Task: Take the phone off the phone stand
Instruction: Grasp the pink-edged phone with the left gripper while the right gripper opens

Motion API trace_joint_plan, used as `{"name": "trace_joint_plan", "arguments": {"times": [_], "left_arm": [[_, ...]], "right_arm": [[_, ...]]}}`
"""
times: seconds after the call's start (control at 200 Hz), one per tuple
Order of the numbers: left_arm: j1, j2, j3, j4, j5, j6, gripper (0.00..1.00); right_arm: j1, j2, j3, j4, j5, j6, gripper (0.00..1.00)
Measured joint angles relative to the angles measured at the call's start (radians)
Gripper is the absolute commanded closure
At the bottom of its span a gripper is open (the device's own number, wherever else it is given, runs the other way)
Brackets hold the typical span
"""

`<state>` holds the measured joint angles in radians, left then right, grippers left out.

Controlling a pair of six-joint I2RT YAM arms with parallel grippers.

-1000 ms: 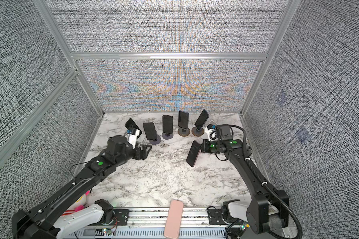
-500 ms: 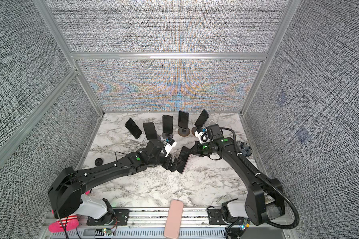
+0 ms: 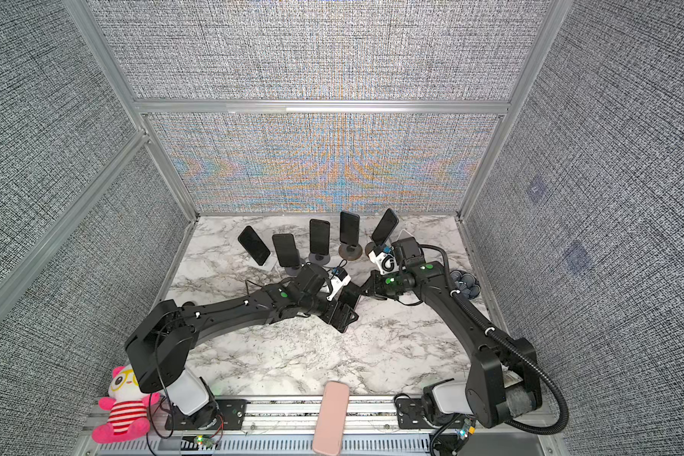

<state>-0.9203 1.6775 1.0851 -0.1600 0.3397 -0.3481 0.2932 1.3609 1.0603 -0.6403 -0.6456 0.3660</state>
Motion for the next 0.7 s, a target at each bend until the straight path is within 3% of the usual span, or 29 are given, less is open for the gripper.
{"name": "trace_joint_plan", "arguments": {"times": [0.335, 0.595, 0.7], "left_arm": [[0.000, 0.018, 0.021, -0.031, -0.008, 0.008, 0.29], [0.000, 0.028, 0.030, -0.042, -0.025, 0.007, 0.38], [0.004, 0.029, 0.031, -0.045, -0.027, 0.005, 0.45]], "right_arm": [[0.000, 0.000, -0.002, -0.002, 0.008, -0.011, 1.00], [-0.001, 0.005, -0.015, 0.024, 0.009, -0.003, 1.00], [-0.001, 0.005, -0.015, 0.030, 0.008, 0.001, 0.71]]}}
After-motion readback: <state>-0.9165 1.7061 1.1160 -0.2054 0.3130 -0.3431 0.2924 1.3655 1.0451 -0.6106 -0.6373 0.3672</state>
